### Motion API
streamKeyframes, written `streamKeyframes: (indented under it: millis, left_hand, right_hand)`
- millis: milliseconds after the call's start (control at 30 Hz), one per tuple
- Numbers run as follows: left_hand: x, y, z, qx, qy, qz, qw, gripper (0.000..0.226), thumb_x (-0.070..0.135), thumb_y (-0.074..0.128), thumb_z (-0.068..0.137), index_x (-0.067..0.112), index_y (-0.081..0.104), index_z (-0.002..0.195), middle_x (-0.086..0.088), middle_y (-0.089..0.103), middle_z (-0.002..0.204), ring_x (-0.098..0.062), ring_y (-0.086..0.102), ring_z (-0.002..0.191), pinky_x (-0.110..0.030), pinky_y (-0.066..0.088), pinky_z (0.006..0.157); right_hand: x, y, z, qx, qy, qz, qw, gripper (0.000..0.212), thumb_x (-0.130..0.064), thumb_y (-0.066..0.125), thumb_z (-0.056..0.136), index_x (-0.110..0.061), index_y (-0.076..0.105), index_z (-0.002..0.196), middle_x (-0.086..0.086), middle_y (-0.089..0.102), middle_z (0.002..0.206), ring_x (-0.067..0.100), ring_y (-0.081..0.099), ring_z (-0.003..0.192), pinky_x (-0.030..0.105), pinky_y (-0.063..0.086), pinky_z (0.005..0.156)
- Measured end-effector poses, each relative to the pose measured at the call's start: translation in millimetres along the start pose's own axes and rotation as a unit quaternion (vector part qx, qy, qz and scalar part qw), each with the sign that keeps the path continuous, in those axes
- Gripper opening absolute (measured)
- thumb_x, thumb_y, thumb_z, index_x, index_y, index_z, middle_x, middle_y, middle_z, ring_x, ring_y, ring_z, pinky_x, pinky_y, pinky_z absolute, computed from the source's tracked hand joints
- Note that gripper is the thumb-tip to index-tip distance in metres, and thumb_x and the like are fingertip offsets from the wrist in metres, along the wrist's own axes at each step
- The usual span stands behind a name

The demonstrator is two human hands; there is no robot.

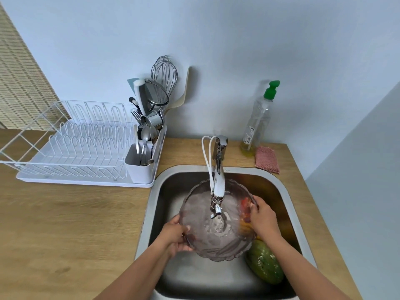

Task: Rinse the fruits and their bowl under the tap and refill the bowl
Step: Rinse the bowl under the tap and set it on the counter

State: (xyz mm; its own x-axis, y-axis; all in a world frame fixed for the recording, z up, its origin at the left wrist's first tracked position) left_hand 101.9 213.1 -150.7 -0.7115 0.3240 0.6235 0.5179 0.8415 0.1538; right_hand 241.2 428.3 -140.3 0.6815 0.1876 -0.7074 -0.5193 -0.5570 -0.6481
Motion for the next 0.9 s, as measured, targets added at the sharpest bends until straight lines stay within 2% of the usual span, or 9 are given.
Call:
streamKeyframes:
  millis: [100, 200, 300, 433, 600, 733, 767, 867, 900]
  left_hand:
    - [10, -5, -1, 0.018, 0.036, -0.003, 0.999, 0.055, -0.007, 0.052, 0.093, 0.027, 0.056, 0.135, -0.010, 0.069, 0.105, -0.034, 0.068, 0.082, -0.044, 0.060, 0.051]
    - [24, -16, -5, 0.048, 0.075, 0.047, 0.995, 0.045, -0.003, 0.052, 0.094, 0.030, 0.059, 0.124, -0.010, 0.069, 0.107, -0.033, 0.069, 0.086, -0.047, 0.061, 0.060]
    - [30, -23, -7, 0.057, 0.079, 0.102, 0.990, 0.037, 0.000, 0.045, 0.097, 0.028, 0.054, 0.119, -0.008, 0.066, 0.108, -0.030, 0.068, 0.086, -0.047, 0.062, 0.064]
    - [19, -24, 0, 0.043, 0.029, 0.104, 0.993, 0.040, -0.005, 0.038, 0.096, 0.018, 0.050, 0.126, -0.014, 0.065, 0.115, -0.034, 0.068, 0.092, -0.053, 0.061, 0.066]
    - [2, -9, 8, 0.016, -0.026, 0.027, 0.999, 0.045, -0.011, 0.033, 0.096, 0.018, 0.050, 0.127, -0.018, 0.064, 0.104, -0.029, 0.063, 0.070, -0.044, 0.055, 0.050]
    - [2, -1, 12, 0.019, -0.005, 0.027, 0.999, 0.049, -0.010, 0.037, 0.095, 0.020, 0.052, 0.129, -0.010, 0.061, 0.087, -0.025, 0.061, 0.066, -0.038, 0.056, 0.045]
    - [5, 0, 10, 0.026, 0.006, 0.036, 0.999, 0.048, -0.009, 0.038, 0.094, 0.021, 0.054, 0.128, -0.009, 0.060, 0.085, -0.023, 0.060, 0.065, -0.036, 0.056, 0.045]
    - [17, -7, 4, 0.043, 0.041, 0.076, 0.995, 0.045, -0.004, 0.045, 0.093, 0.025, 0.059, 0.126, -0.010, 0.064, 0.090, -0.024, 0.061, 0.070, -0.034, 0.057, 0.050]
    - [22, -10, 0, 0.043, 0.052, 0.092, 0.993, 0.045, -0.003, 0.046, 0.093, 0.026, 0.060, 0.124, -0.009, 0.067, 0.092, -0.025, 0.063, 0.073, -0.035, 0.058, 0.052]
  right_hand:
    - [12, 11, 8, 0.001, 0.044, 0.060, 0.997, 0.032, -0.020, 0.042, 0.103, -0.025, 0.058, 0.130, 0.000, 0.069, 0.108, 0.021, 0.071, 0.085, 0.038, 0.060, 0.075]
    - [18, 32, 15, -0.023, 0.084, 0.111, 0.990, 0.028, -0.012, 0.043, 0.102, -0.017, 0.060, 0.123, 0.011, 0.070, 0.103, 0.032, 0.071, 0.088, 0.040, 0.061, 0.074]
    - [11, 46, 12, -0.030, 0.083, 0.115, 0.989, 0.035, -0.011, 0.047, 0.099, -0.008, 0.059, 0.131, 0.015, 0.067, 0.123, 0.035, 0.066, 0.106, 0.047, 0.055, 0.095]
    - [7, 41, 13, -0.032, 0.083, 0.090, 0.992, 0.039, -0.010, 0.046, 0.099, -0.008, 0.055, 0.137, 0.013, 0.065, 0.126, 0.037, 0.065, 0.109, 0.047, 0.051, 0.099]
    - [12, 18, 19, -0.026, 0.075, 0.034, 0.996, 0.041, -0.025, 0.045, 0.098, -0.023, 0.054, 0.138, 0.008, 0.067, 0.121, 0.033, 0.070, 0.097, 0.047, 0.057, 0.089]
    - [4, 5, 9, -0.013, 0.080, 0.074, 0.994, 0.035, -0.018, 0.045, 0.102, -0.020, 0.056, 0.136, 0.009, 0.067, 0.121, 0.017, 0.075, 0.070, 0.022, 0.055, 0.052]
    - [7, 7, 9, -0.014, 0.082, 0.077, 0.994, 0.036, -0.018, 0.044, 0.103, -0.021, 0.056, 0.136, 0.009, 0.068, 0.119, 0.017, 0.074, 0.068, 0.022, 0.055, 0.050]
    - [9, 16, 7, -0.027, 0.062, 0.051, 0.996, 0.042, -0.018, 0.045, 0.100, -0.025, 0.052, 0.141, 0.008, 0.067, 0.125, 0.027, 0.073, 0.092, 0.042, 0.060, 0.082]
    - [8, 18, 4, -0.027, 0.054, 0.041, 0.997, 0.046, -0.016, 0.047, 0.099, -0.025, 0.050, 0.144, 0.006, 0.064, 0.131, 0.028, 0.070, 0.101, 0.041, 0.057, 0.088]
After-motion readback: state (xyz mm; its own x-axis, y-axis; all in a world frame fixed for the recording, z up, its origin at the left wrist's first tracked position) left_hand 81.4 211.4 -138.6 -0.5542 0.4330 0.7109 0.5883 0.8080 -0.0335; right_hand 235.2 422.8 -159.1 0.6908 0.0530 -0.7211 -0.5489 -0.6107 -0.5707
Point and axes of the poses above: each hand's wrist, its own z-axis towards the middle knuckle, its own y-axis out of the palm, x = y × z, the point moved 1 cm from there along z, towards the middle knuckle
